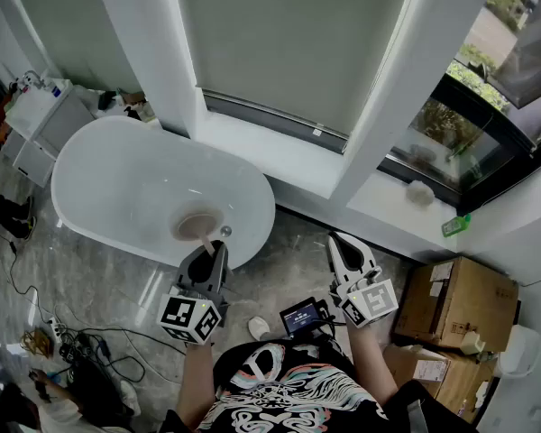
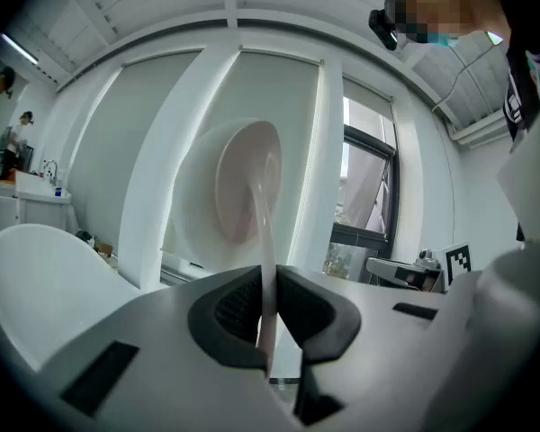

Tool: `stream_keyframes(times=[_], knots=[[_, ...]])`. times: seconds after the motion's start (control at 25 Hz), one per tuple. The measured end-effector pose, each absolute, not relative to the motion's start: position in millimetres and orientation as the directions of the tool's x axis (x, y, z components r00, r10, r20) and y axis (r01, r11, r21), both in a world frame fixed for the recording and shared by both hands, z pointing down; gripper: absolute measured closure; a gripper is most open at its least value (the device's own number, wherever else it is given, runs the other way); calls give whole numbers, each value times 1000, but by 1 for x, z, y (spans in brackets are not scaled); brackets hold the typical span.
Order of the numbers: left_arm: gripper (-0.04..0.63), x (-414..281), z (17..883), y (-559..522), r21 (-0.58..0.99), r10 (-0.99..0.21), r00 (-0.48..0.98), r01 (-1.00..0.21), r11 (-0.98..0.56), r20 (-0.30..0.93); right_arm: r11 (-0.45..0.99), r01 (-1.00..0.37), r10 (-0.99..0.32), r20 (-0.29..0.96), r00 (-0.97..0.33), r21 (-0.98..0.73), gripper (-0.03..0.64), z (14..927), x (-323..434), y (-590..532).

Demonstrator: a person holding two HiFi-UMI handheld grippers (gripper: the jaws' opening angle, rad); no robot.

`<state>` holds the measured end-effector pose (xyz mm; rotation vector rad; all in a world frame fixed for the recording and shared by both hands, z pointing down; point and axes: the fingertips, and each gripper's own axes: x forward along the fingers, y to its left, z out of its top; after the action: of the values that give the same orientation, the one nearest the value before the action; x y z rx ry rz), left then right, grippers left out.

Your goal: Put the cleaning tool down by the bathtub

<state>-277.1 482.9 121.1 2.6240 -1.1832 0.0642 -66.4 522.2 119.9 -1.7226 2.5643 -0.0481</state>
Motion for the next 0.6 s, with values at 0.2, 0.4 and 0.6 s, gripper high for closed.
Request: stream_keyframes(times=[0.2, 0.4, 0.6], knots=[[558, -249, 112, 511, 245, -749, 649, -754, -609, 133, 399, -916, -917, -32, -398, -40, 591, 111, -43, 555], [558, -224, 108, 520, 225, -754, 643, -761, -609, 132, 409, -912, -912, -30, -408, -23, 591, 111, -20, 566], [558, -190, 115, 515, 159, -751, 637, -771, -617, 177, 376, -919, -926, -1, -378, 118, 589, 113, 0, 560]])
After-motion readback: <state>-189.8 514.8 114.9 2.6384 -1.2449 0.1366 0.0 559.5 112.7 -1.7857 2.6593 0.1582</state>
